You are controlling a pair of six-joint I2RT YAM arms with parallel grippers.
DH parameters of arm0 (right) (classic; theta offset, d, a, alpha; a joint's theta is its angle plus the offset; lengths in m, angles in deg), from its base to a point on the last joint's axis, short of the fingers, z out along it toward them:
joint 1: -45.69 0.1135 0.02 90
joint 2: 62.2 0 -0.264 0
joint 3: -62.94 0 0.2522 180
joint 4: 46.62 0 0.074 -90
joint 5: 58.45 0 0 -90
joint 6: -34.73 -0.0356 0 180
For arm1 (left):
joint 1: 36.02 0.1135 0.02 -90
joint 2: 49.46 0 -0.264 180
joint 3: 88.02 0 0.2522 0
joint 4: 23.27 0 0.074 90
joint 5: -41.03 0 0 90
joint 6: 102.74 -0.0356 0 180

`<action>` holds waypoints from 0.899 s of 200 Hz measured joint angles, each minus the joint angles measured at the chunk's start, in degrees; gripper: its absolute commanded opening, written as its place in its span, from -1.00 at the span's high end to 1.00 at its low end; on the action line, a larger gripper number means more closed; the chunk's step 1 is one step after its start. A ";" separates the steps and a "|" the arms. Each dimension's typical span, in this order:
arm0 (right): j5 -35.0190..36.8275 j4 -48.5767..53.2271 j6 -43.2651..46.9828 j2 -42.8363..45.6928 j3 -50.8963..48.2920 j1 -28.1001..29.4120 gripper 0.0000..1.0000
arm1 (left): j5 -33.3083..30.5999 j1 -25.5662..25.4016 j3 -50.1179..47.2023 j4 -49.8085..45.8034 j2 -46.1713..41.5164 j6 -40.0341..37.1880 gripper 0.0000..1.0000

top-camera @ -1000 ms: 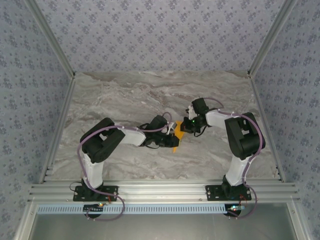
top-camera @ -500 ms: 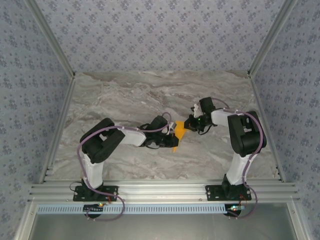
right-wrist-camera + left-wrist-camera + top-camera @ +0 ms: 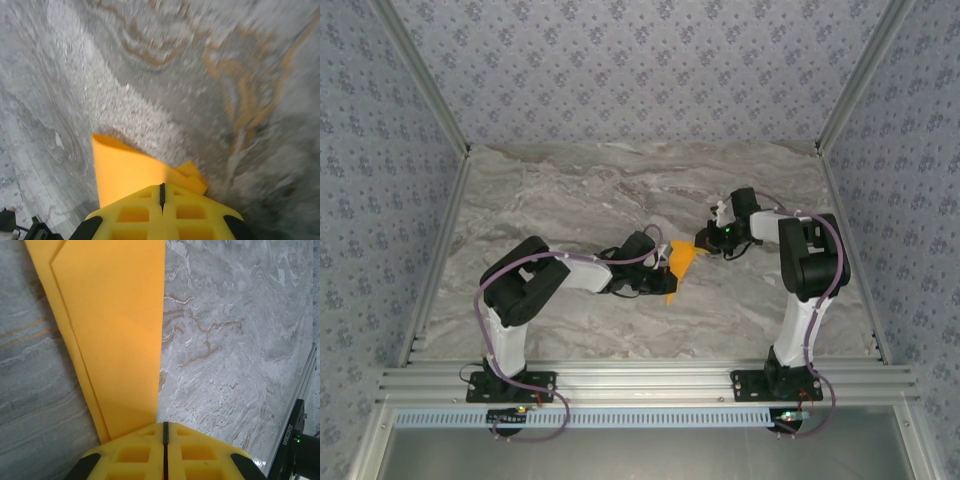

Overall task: Fold a paper plane with a square sheet of paper (fold left side to right side)
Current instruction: Fold the wing for the fifth time at the center of the table.

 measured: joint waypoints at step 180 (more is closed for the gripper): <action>3.23 -10.08 -4.22 15.91 -14.71 7.54 0.97 | -0.50 -0.28 0.02 -0.07 -0.17 0.00 0.84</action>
